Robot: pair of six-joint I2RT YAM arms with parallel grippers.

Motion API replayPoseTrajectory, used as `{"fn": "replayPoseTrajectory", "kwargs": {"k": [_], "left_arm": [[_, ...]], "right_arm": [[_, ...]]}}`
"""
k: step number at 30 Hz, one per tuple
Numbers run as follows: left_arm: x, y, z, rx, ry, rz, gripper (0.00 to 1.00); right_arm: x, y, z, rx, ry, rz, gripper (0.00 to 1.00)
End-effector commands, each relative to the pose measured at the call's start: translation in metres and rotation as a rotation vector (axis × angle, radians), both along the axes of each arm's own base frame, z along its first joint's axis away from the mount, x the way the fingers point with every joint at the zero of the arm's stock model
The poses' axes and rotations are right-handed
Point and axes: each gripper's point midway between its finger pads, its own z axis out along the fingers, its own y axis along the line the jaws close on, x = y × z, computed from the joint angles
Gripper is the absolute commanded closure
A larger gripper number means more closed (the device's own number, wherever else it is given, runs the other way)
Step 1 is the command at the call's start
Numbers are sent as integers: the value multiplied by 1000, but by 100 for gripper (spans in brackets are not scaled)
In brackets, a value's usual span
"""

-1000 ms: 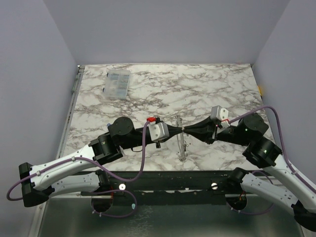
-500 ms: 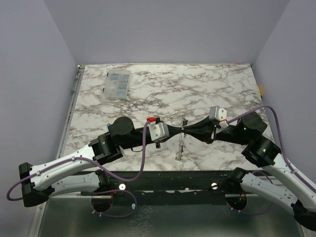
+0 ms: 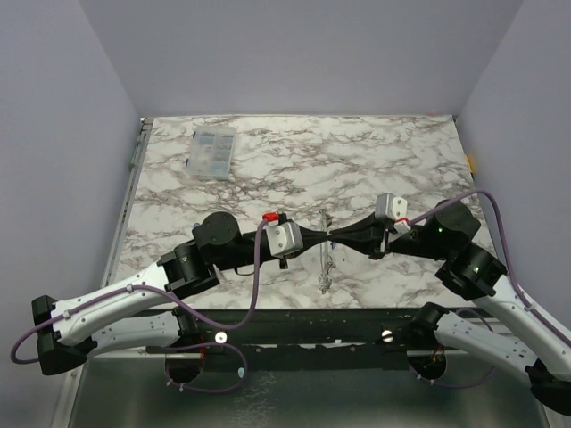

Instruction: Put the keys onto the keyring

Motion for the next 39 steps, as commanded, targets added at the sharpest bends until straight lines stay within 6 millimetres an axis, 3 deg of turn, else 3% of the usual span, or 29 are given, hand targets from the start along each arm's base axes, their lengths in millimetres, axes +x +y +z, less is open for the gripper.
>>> {"fn": "replayPoseTrajectory", "kwargs": {"k": [1,5,7,8,12,20,24,26,33,39], "left_arm": [[-11,2,19,-64,-18,-50,100],[-11,0,19,-61,-15,-50,100],[-9,0,20,-62,-19,-41,100],[-8,0,20,-63,-19,-34,100],[-7,1,23,-69,-26,-26,100],[-4,1,23,-66,-25,-14,100],[-4,0,22,-64,-26,-18,100],[-5,0,21,-60,-23,-20,100],[-3,3,12,-48,-2,0,99],[-4,9,4,-11,16,5,74]], "right_arm": [[-8,3,-9,-52,8,55,99],[-7,5,-8,-67,22,57,96],[-7,5,-11,-92,41,64,67],[-7,5,-12,-101,46,65,61],[-8,4,-16,-113,51,70,57],[-14,6,-18,-97,64,100,73],[-20,10,-22,-112,83,150,94],[-22,11,-23,-118,84,167,99],[-16,7,-20,-115,57,126,99],[-13,4,-19,-129,41,101,99]]}}
